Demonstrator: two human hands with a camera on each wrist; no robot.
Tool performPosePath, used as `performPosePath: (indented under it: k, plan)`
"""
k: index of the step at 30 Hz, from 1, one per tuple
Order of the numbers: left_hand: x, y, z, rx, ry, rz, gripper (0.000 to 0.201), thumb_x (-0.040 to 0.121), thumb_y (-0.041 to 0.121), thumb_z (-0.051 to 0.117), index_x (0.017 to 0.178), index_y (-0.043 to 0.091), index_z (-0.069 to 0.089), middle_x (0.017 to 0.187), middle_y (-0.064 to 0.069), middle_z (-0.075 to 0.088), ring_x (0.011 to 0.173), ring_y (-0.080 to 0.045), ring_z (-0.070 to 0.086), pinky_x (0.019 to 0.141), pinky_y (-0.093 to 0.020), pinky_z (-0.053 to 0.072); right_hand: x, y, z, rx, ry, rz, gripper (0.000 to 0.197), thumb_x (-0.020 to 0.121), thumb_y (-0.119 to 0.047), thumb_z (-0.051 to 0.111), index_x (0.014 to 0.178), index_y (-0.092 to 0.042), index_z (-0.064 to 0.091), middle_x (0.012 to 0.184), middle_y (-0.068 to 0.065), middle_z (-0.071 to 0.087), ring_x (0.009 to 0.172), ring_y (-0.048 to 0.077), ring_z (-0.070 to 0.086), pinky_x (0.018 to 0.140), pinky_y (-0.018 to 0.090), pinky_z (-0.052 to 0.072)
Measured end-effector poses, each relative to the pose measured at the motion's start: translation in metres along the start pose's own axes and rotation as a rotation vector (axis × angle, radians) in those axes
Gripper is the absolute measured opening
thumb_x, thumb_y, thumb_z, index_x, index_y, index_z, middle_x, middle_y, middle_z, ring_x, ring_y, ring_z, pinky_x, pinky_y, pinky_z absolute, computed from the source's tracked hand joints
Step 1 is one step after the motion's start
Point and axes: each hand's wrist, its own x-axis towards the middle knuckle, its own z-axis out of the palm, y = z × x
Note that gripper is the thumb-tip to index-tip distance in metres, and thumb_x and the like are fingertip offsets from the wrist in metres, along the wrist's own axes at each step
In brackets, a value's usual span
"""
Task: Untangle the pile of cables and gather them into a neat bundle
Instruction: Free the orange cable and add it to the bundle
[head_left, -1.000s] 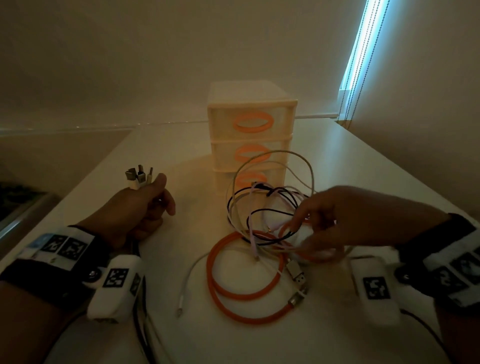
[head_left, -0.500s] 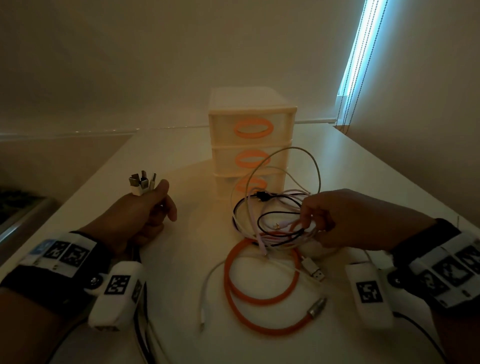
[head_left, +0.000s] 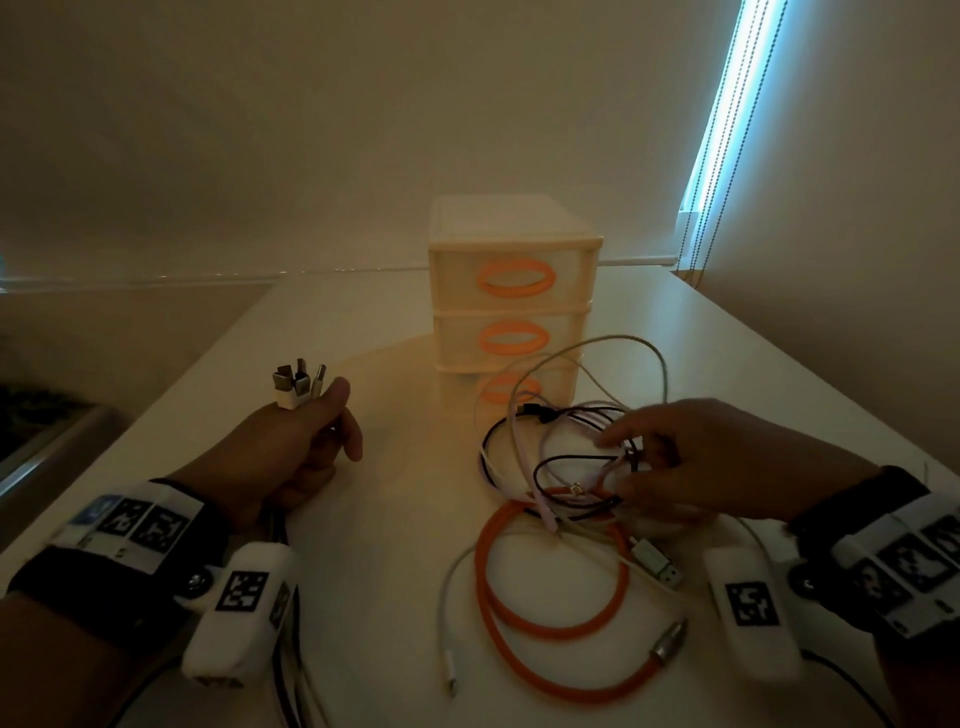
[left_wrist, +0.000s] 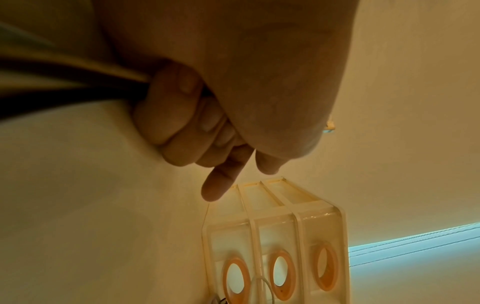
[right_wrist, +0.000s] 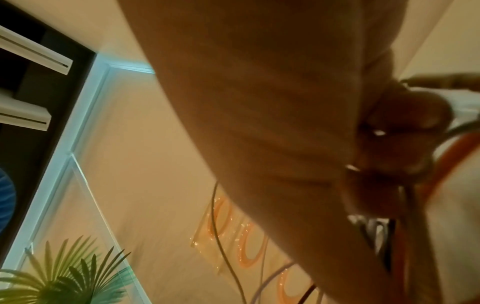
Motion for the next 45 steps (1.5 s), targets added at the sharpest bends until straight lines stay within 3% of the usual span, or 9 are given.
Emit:
performPosePath:
  k: [6,11,16,18,22,31,37,41,45]
  plan:
    - [-0.004,0.006,0.013,-0.079,-0.127,-0.075,0.061,0.089,0.062,0.049,0.086,0.004,0.066,0.063,-0.001,0.02,0.047,-0.012,0.013,0.043,-0.017,0.013,0.005,0.001,0.002,0.005,-0.099,0.061,0.027,0.076,-0.059,0.074,0.083,-0.033,0.071,0.058,-0.022,0.055,0.055,-0.002,0.048,0.052,0.014,0.039]
    - [-0.003,0.017,0.056,0.034,-0.217,-0.063,0.062,0.096,0.06,0.045,0.105,0.005,0.071,0.06,0.003,0.022,0.046,-0.011,0.015,0.04,-0.019,0.015,0.008,-0.002,0.007,0.032,-0.043,0.018,0.021,0.08,-0.052,0.077,0.084,-0.033,0.069,0.059,-0.012,0.053,0.053,0.0,0.047,0.053,0.015,0.042]
    - [0.002,0.017,0.073,0.109,-0.2,-0.016,0.04,0.101,0.046,0.052,0.091,0.01,0.068,0.056,0.001,0.024,0.045,-0.014,0.017,0.041,-0.019,0.018,0.012,-0.01,0.012,0.111,-0.017,-0.024,0.035,0.069,-0.061,0.075,0.082,-0.029,0.071,0.061,-0.001,0.059,0.051,0.001,0.047,0.052,0.015,0.042]
    - [0.004,0.016,0.073,0.17,-0.192,0.01,0.037,0.1,0.041,0.057,0.091,0.006,0.066,0.056,-0.002,0.023,0.045,-0.015,0.017,0.041,-0.021,0.02,0.012,-0.012,0.012,0.139,-0.019,-0.038,0.037,0.067,-0.062,0.074,0.082,-0.028,0.072,0.068,0.005,0.067,0.054,0.01,0.055,0.056,0.018,0.047]
    - [0.007,0.013,0.068,0.255,-0.149,0.016,0.032,0.098,0.034,0.063,0.085,0.005,0.062,0.053,-0.004,0.026,0.045,-0.018,0.019,0.042,-0.025,0.023,0.014,-0.015,0.013,0.155,-0.025,-0.065,0.019,0.078,-0.044,0.08,0.085,-0.029,0.073,0.075,-0.001,0.074,0.066,0.012,0.07,0.071,0.033,0.06]
    - [0.003,0.006,0.036,0.043,0.118,0.018,0.028,0.104,0.025,0.054,0.086,0.004,0.058,0.052,0.001,0.029,0.042,-0.014,0.021,0.039,-0.022,0.019,-0.007,0.007,-0.015,0.074,0.061,-0.006,0.027,0.069,-0.059,0.072,0.08,-0.034,0.072,0.074,-0.01,0.072,0.069,0.005,0.067,0.064,0.019,0.054]
    - [0.005,0.002,0.02,-0.03,0.2,0.044,0.027,0.105,0.024,0.052,0.088,0.004,0.057,0.052,0.002,0.028,0.042,-0.014,0.019,0.039,-0.022,0.02,-0.013,0.018,-0.028,0.084,0.169,0.104,0.02,0.077,-0.048,0.073,0.083,-0.029,0.071,0.068,0.003,0.069,0.059,0.015,0.064,0.06,0.03,0.055]
    - [0.004,0.003,0.013,-0.043,0.256,0.035,0.026,0.105,0.022,0.051,0.087,0.004,0.056,0.054,0.001,0.027,0.041,-0.013,0.02,0.039,-0.02,0.018,-0.014,0.023,-0.028,0.064,0.252,0.147,0.011,0.085,-0.038,0.074,0.081,-0.029,0.071,0.068,0.001,0.07,0.059,0.008,0.066,0.064,0.035,0.058]
    - [0.003,0.007,0.0,-0.075,0.282,0.014,0.025,0.105,0.022,0.051,0.088,0.004,0.055,0.056,0.001,0.025,0.045,-0.014,0.019,0.039,-0.021,0.018,-0.014,0.023,-0.029,0.094,0.277,0.171,0.009,0.088,-0.033,0.072,0.085,-0.024,0.07,0.069,-0.006,0.071,0.058,0.008,0.068,0.064,0.03,0.06]
